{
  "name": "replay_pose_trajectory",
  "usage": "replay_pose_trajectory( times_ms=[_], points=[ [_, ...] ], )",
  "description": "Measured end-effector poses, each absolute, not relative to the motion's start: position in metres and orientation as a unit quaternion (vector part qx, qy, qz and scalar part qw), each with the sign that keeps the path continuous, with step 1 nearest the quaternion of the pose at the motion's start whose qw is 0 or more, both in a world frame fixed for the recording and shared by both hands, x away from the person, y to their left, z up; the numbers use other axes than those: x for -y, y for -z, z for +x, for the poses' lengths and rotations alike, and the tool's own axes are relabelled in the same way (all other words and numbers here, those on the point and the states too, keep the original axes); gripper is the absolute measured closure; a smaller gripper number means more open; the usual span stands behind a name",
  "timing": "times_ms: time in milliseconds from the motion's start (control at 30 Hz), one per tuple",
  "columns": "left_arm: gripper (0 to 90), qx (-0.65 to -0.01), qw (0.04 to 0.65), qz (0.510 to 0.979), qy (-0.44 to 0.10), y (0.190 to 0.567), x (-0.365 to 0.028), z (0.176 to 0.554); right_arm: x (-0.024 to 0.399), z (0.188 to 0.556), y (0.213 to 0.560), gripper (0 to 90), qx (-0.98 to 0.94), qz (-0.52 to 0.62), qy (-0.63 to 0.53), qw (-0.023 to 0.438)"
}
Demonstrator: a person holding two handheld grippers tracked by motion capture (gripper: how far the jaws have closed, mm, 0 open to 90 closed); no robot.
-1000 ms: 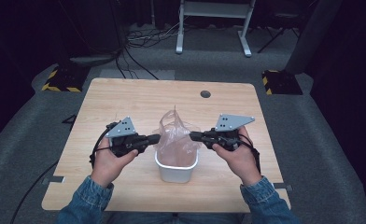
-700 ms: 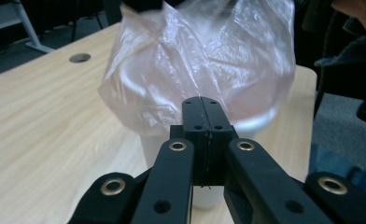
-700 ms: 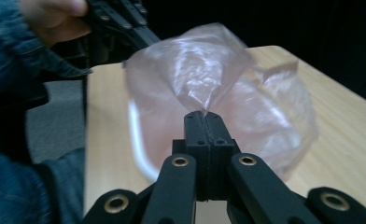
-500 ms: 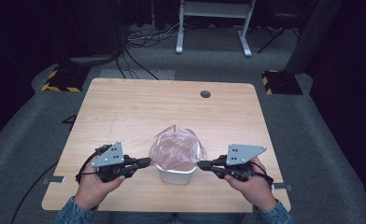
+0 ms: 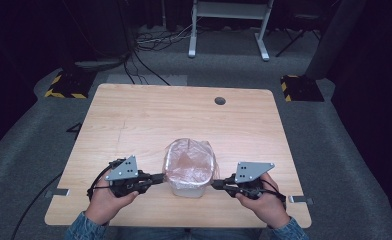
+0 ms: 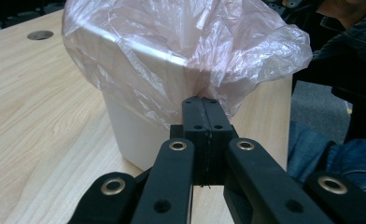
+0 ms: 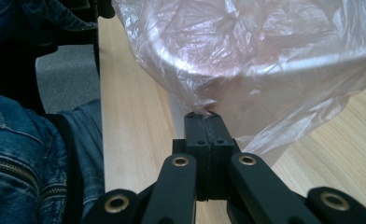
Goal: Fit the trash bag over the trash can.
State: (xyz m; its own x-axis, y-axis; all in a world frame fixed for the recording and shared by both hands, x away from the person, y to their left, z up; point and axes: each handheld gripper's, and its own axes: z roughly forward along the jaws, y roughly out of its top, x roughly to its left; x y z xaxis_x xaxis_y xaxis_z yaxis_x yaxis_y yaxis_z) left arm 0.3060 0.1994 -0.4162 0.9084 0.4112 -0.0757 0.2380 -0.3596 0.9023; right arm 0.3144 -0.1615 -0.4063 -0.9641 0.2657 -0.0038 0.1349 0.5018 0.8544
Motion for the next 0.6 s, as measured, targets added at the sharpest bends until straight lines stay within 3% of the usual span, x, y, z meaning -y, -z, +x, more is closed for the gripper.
replay_pose_trajectory(
  times_ms=[367,600],
  points=[
    [90.0,-0.182,0.526,0.826,-0.085,0.419,-0.198,0.305,0.157,0.317,0.418,90.0,-0.886,0.114,-0.441,0.08],
    [90.0,-0.2,0.486,0.847,-0.081,0.439,-0.194,0.312,0.151,0.316,0.423,90.0,-0.897,0.112,-0.418,0.089]
  ],
)
